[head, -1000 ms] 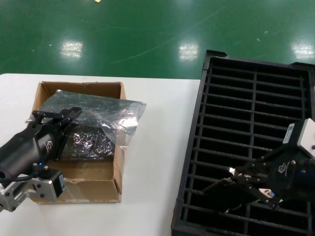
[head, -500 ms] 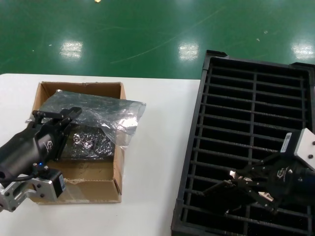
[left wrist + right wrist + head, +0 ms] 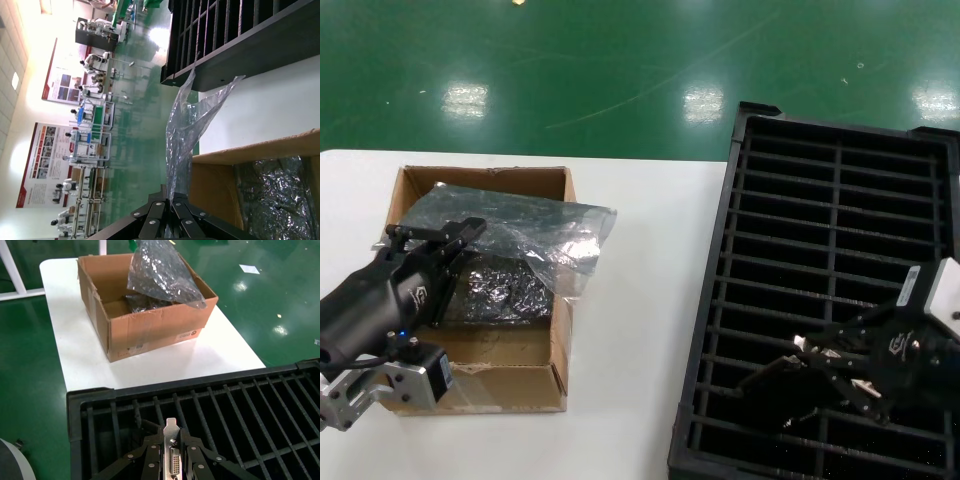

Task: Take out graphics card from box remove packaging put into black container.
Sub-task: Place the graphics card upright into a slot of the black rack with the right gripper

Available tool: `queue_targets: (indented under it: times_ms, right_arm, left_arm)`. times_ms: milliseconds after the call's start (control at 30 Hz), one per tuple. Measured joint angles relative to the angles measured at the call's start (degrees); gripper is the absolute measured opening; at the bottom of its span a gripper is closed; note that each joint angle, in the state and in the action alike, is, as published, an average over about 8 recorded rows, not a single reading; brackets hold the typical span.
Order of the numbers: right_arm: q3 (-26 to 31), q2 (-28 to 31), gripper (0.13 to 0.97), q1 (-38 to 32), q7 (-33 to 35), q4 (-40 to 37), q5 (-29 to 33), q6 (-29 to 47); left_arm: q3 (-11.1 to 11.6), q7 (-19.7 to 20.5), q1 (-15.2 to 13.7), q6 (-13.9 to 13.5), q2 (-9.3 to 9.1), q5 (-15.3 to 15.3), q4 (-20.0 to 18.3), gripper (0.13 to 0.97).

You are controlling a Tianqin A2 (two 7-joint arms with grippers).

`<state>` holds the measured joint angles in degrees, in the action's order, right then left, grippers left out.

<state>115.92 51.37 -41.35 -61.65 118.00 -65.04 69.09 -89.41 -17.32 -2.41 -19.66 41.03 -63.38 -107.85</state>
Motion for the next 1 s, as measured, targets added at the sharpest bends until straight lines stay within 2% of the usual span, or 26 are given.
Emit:
queue_targets:
  times_ms: [500, 1000]
  right_arm:
    - [0.1, -0.5, 0.186, 2.7, 1.7, 0.0, 3.6, -1.7]
    - [2.2, -3.0, 0.186, 2.1, 5.2, 0.0, 5.9, -1.1]
  left_arm:
    - [0.0, 0.0, 0.0, 0.0, 0.00, 0.0, 0.0, 0.139]
    - [0.0, 0.0, 0.0, 0.0, 0.00, 0.0, 0.0, 0.139]
